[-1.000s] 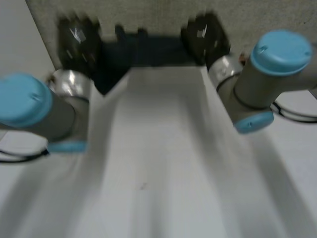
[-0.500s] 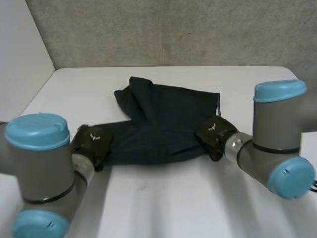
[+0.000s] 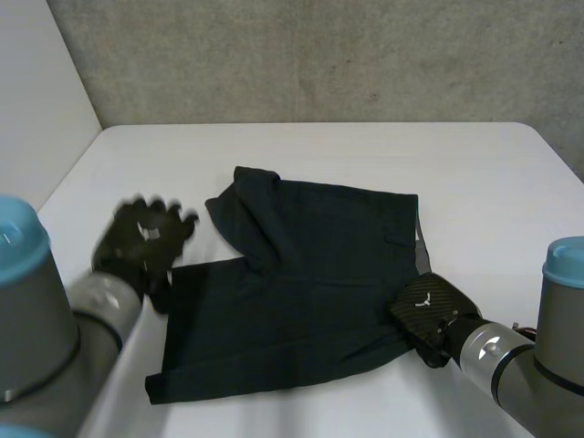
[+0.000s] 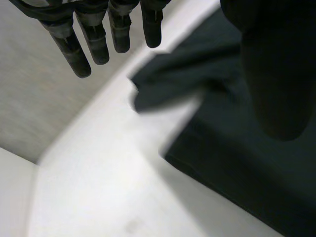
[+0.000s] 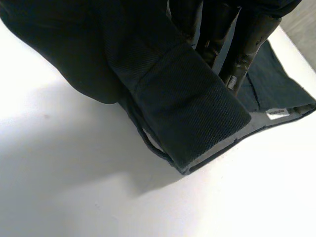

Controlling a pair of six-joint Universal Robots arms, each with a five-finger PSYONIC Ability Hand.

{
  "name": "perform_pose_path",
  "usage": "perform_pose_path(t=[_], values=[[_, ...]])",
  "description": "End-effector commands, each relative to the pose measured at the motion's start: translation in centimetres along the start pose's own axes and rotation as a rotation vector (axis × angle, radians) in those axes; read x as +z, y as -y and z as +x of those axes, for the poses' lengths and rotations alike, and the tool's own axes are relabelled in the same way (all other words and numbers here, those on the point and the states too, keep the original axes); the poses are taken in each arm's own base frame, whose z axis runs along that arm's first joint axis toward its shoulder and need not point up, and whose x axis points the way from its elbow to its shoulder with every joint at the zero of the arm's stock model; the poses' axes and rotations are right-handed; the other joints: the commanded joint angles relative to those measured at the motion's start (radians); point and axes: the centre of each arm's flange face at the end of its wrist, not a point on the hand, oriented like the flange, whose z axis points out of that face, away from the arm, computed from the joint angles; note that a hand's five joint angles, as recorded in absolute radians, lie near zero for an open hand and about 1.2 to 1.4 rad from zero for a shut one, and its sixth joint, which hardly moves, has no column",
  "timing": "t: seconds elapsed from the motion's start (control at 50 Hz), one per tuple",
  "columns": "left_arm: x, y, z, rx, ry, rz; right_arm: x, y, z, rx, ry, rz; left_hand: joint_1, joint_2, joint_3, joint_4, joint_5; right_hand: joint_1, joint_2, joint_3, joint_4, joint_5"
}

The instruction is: Fold the shorts.

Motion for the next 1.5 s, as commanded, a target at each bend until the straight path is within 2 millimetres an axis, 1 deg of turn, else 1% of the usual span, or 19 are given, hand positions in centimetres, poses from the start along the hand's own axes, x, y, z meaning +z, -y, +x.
perform_pose_path(t=[0.02,0.04,0.06,0.1,0.12,0.14,0.2,0.22,0.26,0.38,0.44,0.6,0.8,1.12,1.22,1.34,1.42,1.44,1.5], values=[[6.8,2.3,-3.3,-0.080,0.014,0.184,0.4,-0.3,-0.1,-0.002,-0.022,0.035,0.137,0.126,0.115,0.125,0.109,0.413,0.218,0.216,0.203,0.247],[7.6,2.3,-3.3,-0.092,-0.006,0.196,0.4,-0.4,-0.2,-0.001,-0.020,0.033,0.160,0.150,0.139,0.148,0.133,0.413,0.218,0.216,0.203,0.247],[9.0,2.4,-3.2,-0.123,-0.039,0.211,0.4,-0.4,-0.2,-0.001,-0.020,0.033,0.219,0.208,0.197,0.207,0.191,0.413,0.218,0.216,0.203,0.247],[10.5,2.4,-3.2,-0.164,-0.062,0.219,0.5,-0.5,-0.3,0.001,-0.017,0.032,0.272,0.261,0.250,0.260,0.244,0.413,0.218,0.216,0.203,0.247],[11.2,2.4,-3.2,-0.184,-0.073,0.221,0.5,-0.6,-0.4,0.003,-0.017,0.032,0.284,0.273,0.262,0.272,0.256,0.413,0.218,0.216,0.203,0.247],[12.7,2.1,-2.9,-0.224,-0.090,0.218,0.5,-0.6,-0.4,0.005,-0.018,0.033,0.295,0.285,0.274,0.283,0.268,0.413,0.218,0.216,0.203,0.247],[14.9,1.9,-2.8,-0.259,-0.100,0.224,0.7,-0.7,-0.3,0.028,-0.024,0.039,0.334,0.323,0.312,0.322,0.306,0.413,0.218,0.216,0.203,0.247],[16.1,1.7,-2.6,-0.263,-0.108,0.222,0.7,-0.7,-0.3,0.035,-0.026,0.040,0.337,0.326,0.315,0.325,0.309,0.413,0.218,0.216,0.203,0.247],[17.2,1.4,-2.2,-0.261,-0.119,0.217,0.7,-0.8,-0.3,0.051,-0.027,0.041,0.345,0.335,0.324,0.333,0.318,0.413,0.218,0.216,0.203,0.247],[20.7,-0.2,-1.6,-0.266,-0.161,0.211,0.8,-1.0,-0.7,0.070,-0.016,0.032,0.521,0.511,0.500,0.509,0.494,0.413,0.218,0.216,0.203,0.247],[21.6,-0.9,-0.9,-0.266,-0.194,0.205,0.9,-1.2,-0.9,0.070,-0.008,0.025,0.542,0.531,0.521,0.530,0.515,0.413,0.218,0.216,0.203,0.247],[22.5,-1.6,0.5,-0.262,-0.240,0.205,1.1,-1.3,-1.0,0.067,-0.013,0.030,0.528,0.517,0.506,0.516,0.500,0.413,0.218,0.216,0.203,0.247],[23.0,-2.5,1.2,-0.263,-0.251,0.183,1.2,-1.3,-1.0,0.067,-0.016,0.031,0.551,0.540,0.529,0.539,0.524,0.413,0.218,0.216,0.203,0.247],[23.5,-3.0,0.8,-0.265,-0.194,0.165,1.4,-1.6,-1.1,0.071,-0.009,0.022,1.193,1.183,1.172,1.181,1.166,0.413,0.218,0.216,0.203,0.247],[23.5,-3.5,0.2,-0.254,-0.132,0.132,1.3,-1.6,-1.1,0.070,-0.009,0.021,1.202,1.192,1.181,1.190,1.175,0.413,0.218,0.216,0.203,0.247],[22.5,-3.5,-0.1,-0.153,-0.084,0.096,1.4,-1.6,-1.1,0.070,-0.008,0.020,1.202,1.192,1.181,1.190,1.175,0.413,0.218,0.216,0.203,0.247],[21.1,-4.1,-0.3,-0.075,-0.034,0.031,1.4,-1.6,-1.1,0.070,-0.008,0.020,1.202,1.192,1.181,1.190,1.175,0.413,0.218,0.216,0.203,0.247],[20.2,-4.3,-0.1,-0.056,-0.026,0.006,1.4,-1.6,-1.2,0.069,-0.007,0.021,1.202,1.192,1.181,1.190,1.175,0.413,0.218,0.216,0.203,0.247],[18.7,-3.4,0.2,-0.042,-0.021,0.007,1.4,-1.6,-1.1,0.070,-0.008,0.020,1.202,1.192,1.181,1.190,1.175,0.413,0.218,0.216,0.203,0.247]])
